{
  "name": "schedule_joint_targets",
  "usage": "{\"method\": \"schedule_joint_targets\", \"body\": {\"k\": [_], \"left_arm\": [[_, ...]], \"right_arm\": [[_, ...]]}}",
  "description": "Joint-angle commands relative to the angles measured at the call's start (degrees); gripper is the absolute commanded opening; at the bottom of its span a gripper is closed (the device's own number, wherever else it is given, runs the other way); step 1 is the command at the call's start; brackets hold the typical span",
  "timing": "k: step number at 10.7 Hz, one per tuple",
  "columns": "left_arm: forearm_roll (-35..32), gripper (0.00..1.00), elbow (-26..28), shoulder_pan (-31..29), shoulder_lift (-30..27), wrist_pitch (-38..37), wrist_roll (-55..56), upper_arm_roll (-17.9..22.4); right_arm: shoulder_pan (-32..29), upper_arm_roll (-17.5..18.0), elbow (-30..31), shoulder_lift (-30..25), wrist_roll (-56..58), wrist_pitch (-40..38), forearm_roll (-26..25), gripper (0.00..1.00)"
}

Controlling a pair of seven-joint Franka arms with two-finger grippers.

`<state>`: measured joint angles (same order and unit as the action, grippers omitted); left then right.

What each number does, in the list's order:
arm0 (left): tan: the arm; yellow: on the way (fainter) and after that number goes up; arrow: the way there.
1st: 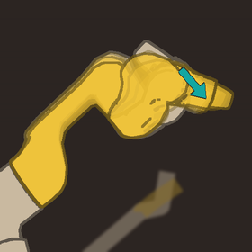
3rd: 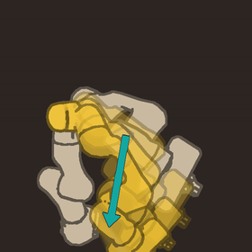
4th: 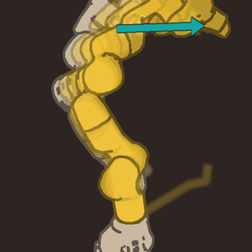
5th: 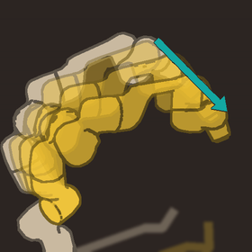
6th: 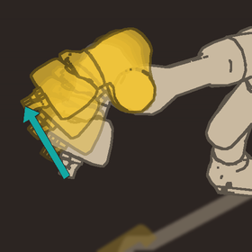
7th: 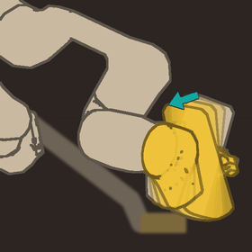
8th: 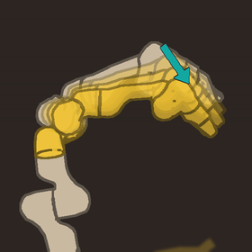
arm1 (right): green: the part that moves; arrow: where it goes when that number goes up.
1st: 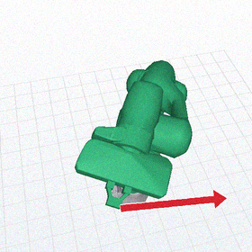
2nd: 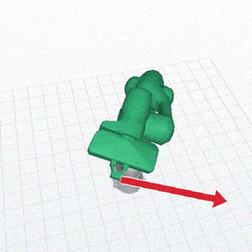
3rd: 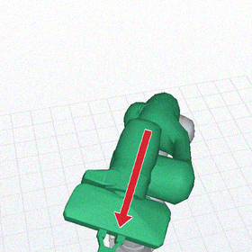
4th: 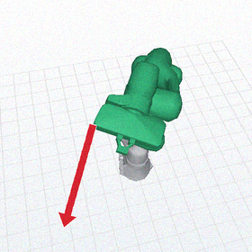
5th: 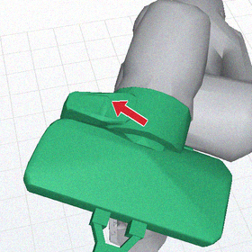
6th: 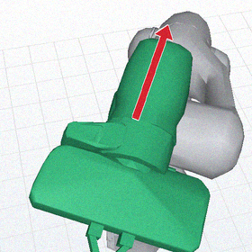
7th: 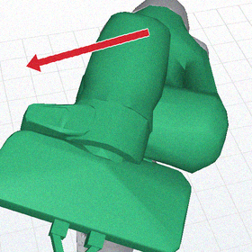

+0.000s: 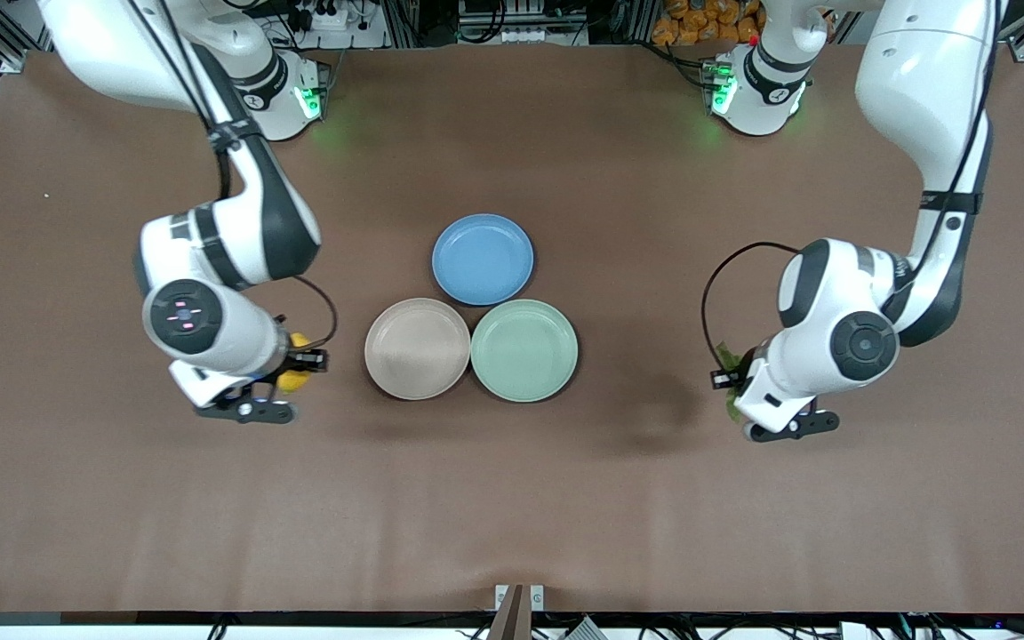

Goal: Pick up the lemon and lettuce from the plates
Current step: 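Lift the lemon with the right gripper while the left gripper lifts the lettuce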

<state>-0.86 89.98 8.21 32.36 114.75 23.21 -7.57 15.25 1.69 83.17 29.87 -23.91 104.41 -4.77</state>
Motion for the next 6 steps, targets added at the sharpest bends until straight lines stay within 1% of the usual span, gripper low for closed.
{"method": "schedule_joint_targets", "body": {"k": [1, 3, 4, 6], "left_arm": [[-0.37, 0.0, 11.6, -2.76, -7.92, -0.05, -6.4, -0.6], [-0.37, 0.0, 15.91, -1.8, -10.03, -0.14, -6.42, -1.13], [-0.46, 0.0, 18.46, -1.8, -10.82, -0.14, -5.99, -2.17], [-1.16, 0.0, 25.22, -1.8, -14.41, 1.61, -5.72, -2.71]], "right_arm": [[-4.25, 0.69, -0.03, -1.91, 6.39, -1.75, -0.94, 0.37], [-7.67, 0.69, 0.06, -3.05, 10.61, -3.06, -1.12, 0.37], [-8.65, 0.69, 0.06, -3.32, 11.95, -3.77, -1.21, 0.38], [-10.23, 0.6, 0.23, -3.24, 12.13, -3.86, -1.47, 0.38]]}}
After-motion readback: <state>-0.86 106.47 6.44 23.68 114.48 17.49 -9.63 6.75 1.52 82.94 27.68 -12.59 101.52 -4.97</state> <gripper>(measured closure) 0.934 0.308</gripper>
